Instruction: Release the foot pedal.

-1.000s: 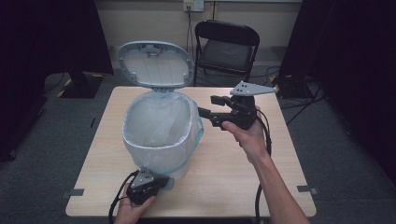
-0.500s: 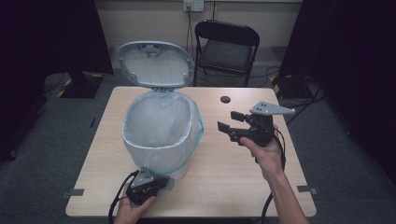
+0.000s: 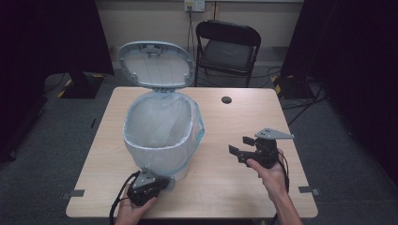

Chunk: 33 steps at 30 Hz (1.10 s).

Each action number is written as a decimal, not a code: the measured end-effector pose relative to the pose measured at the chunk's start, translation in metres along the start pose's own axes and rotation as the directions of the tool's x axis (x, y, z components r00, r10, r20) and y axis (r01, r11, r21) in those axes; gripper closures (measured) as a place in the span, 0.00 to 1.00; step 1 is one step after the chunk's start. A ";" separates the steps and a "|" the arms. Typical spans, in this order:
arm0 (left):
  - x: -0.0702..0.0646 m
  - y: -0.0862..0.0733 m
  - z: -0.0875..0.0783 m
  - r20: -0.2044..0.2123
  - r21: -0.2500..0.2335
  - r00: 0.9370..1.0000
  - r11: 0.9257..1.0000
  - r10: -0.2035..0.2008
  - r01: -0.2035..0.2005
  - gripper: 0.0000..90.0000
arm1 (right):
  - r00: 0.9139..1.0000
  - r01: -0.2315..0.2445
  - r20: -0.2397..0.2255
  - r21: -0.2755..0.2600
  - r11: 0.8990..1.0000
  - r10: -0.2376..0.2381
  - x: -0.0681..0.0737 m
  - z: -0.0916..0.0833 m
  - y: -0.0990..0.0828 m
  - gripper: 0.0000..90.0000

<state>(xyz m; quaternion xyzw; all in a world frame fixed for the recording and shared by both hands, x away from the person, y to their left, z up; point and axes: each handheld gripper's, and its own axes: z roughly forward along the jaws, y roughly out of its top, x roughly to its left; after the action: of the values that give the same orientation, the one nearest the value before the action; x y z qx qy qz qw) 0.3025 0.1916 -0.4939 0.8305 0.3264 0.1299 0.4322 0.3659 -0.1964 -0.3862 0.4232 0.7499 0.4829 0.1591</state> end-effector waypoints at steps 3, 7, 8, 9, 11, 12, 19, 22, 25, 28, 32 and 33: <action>0.000 0.000 0.000 0.001 0.000 1.000 1.000 -0.001 0.001 0.97 | 0.999 0.004 0.040 0.042 0.999 -0.006 -0.005 0.003 -0.017 0.31; -0.001 0.001 0.000 -0.001 0.003 1.000 1.000 -0.002 0.002 0.97 | 0.993 0.018 0.114 0.109 0.994 -0.030 -0.012 0.010 -0.043 0.27; -0.001 0.001 0.000 0.000 0.003 1.000 1.000 -0.003 0.003 0.96 | 0.995 -0.002 0.098 0.134 0.991 -0.011 -0.015 0.013 -0.052 0.27; -0.001 0.001 0.000 0.001 0.004 1.000 1.000 -0.004 0.004 0.96 | 0.995 -0.007 0.098 0.147 0.989 -0.008 -0.017 0.014 -0.057 0.27; -0.002 0.001 0.000 -0.003 0.006 1.000 1.000 -0.003 0.003 0.94 | 0.992 -0.010 0.127 0.181 0.983 -0.013 -0.022 0.018 -0.071 0.27; -0.002 0.002 0.000 -0.003 0.008 1.000 1.000 -0.001 0.001 0.93 | 0.989 -0.023 0.149 0.198 0.980 -0.007 -0.025 0.020 -0.078 0.27; -0.003 0.002 0.000 0.001 0.011 1.000 1.000 0.004 -0.004 0.90 | 0.976 -0.050 0.217 0.212 0.976 0.003 -0.035 0.029 -0.104 0.20; -0.004 0.003 -0.001 -0.002 0.016 1.000 1.000 0.015 -0.015 0.88 | 0.970 -0.023 0.242 0.206 0.978 -0.028 -0.033 0.031 -0.106 0.20; -0.005 0.004 -0.002 -0.002 0.015 1.000 1.000 0.013 -0.013 0.88 | 0.965 0.001 0.257 0.204 0.979 -0.054 -0.031 0.032 -0.108 0.20; -0.006 0.005 -0.005 0.006 0.004 1.000 1.000 0.020 -0.020 0.88 | 0.964 0.000 0.259 0.204 0.979 -0.054 -0.031 0.032 -0.108 0.20; -0.005 0.005 -0.013 0.021 -0.035 1.000 0.999 0.003 -0.002 0.89 | 0.964 -0.002 0.261 0.203 0.979 -0.052 -0.031 0.032 -0.108 0.20; -0.005 0.005 -0.014 0.026 -0.047 1.000 0.999 -0.001 0.003 0.89 | 0.964 -0.002 0.261 0.203 0.979 -0.052 -0.031 0.032 -0.108 0.20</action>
<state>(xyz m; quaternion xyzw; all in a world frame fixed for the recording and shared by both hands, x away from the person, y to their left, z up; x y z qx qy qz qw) 0.2936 0.1953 -0.4812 0.8214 0.3185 0.1264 0.4559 0.3528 -0.2210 -0.5000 0.4883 0.7724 0.3412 0.2204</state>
